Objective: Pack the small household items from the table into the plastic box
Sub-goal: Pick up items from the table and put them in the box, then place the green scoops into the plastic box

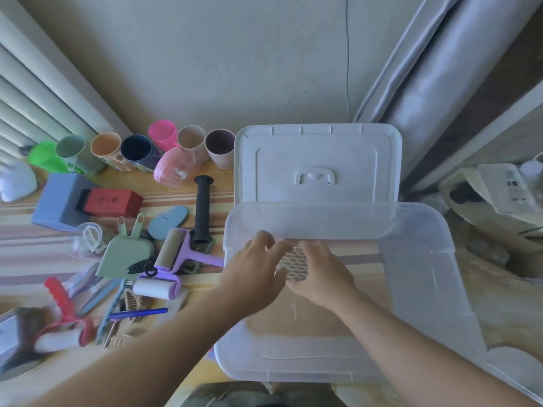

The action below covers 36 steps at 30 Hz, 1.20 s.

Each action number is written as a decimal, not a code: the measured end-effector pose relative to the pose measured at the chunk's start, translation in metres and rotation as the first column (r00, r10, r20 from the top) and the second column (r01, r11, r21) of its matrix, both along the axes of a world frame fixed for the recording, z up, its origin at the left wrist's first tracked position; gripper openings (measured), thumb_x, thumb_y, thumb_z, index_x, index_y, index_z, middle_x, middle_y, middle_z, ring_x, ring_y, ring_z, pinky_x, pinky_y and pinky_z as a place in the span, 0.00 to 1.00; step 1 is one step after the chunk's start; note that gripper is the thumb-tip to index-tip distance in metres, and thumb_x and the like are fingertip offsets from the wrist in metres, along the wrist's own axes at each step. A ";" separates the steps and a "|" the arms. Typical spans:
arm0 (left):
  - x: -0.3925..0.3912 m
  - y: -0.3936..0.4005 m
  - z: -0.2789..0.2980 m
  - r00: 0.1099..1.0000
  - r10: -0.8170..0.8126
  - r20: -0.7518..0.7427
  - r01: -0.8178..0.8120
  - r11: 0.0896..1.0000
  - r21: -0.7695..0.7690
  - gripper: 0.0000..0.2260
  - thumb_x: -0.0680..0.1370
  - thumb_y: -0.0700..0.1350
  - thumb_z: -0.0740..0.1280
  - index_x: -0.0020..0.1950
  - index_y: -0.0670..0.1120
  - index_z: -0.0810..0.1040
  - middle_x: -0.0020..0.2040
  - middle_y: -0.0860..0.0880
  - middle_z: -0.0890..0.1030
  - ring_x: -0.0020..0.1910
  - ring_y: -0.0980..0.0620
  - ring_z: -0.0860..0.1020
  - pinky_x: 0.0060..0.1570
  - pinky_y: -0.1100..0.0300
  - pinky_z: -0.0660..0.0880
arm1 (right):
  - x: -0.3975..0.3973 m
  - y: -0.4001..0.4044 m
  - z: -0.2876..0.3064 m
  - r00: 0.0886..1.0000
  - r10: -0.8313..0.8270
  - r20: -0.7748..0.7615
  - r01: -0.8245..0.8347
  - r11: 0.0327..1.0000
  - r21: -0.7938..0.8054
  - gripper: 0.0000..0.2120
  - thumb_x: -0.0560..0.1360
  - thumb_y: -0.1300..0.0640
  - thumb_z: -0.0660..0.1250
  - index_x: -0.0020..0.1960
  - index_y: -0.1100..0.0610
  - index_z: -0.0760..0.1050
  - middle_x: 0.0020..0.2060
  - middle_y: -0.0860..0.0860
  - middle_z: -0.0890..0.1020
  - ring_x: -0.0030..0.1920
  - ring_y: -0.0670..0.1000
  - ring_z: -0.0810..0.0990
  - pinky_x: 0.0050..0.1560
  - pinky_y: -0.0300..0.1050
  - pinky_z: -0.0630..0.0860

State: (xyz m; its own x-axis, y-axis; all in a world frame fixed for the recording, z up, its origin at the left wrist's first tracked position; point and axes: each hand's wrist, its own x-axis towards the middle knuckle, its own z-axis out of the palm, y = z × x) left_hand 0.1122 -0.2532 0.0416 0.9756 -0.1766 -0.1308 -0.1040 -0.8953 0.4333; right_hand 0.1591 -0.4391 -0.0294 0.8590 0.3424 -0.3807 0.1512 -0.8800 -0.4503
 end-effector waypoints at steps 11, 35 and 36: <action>-0.052 0.084 -0.004 0.986 0.128 0.110 -0.152 0.957 0.246 0.21 0.78 0.61 0.65 0.69 0.56 0.74 0.71 0.44 0.69 0.68 0.40 0.69 0.67 0.44 0.66 | 0.018 0.076 -0.038 0.991 0.040 -0.128 -0.061 0.985 -0.159 0.42 0.72 0.30 0.70 0.76 0.41 0.53 0.66 0.51 0.70 0.66 0.59 0.74 0.52 0.56 0.80; -0.056 0.312 -0.102 0.940 0.277 -0.197 -0.214 0.933 0.288 0.31 0.73 0.56 0.69 0.76 0.60 0.65 0.74 0.46 0.68 0.72 0.40 0.66 0.70 0.44 0.66 | -0.034 0.288 -0.024 0.991 0.055 -0.123 -0.087 0.955 -0.282 0.32 0.76 0.49 0.73 0.74 0.48 0.62 0.65 0.55 0.73 0.64 0.60 0.76 0.59 0.59 0.78; -0.058 0.327 -0.101 0.934 0.301 -0.192 -0.232 0.920 0.315 0.32 0.73 0.55 0.70 0.76 0.60 0.64 0.75 0.45 0.65 0.74 0.39 0.64 0.72 0.43 0.64 | -0.032 0.290 -0.034 0.996 0.006 -0.094 -0.034 0.956 -0.292 0.28 0.75 0.50 0.74 0.70 0.48 0.65 0.63 0.54 0.75 0.62 0.60 0.77 0.58 0.59 0.79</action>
State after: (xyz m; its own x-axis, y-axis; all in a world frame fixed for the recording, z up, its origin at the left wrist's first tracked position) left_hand 0.0537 0.0735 -0.0596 0.9168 0.1637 -0.3643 0.2278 -0.9636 0.1403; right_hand 0.1272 -0.1486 -0.0629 0.8100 0.2210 -0.5431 0.1405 -0.9724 -0.1862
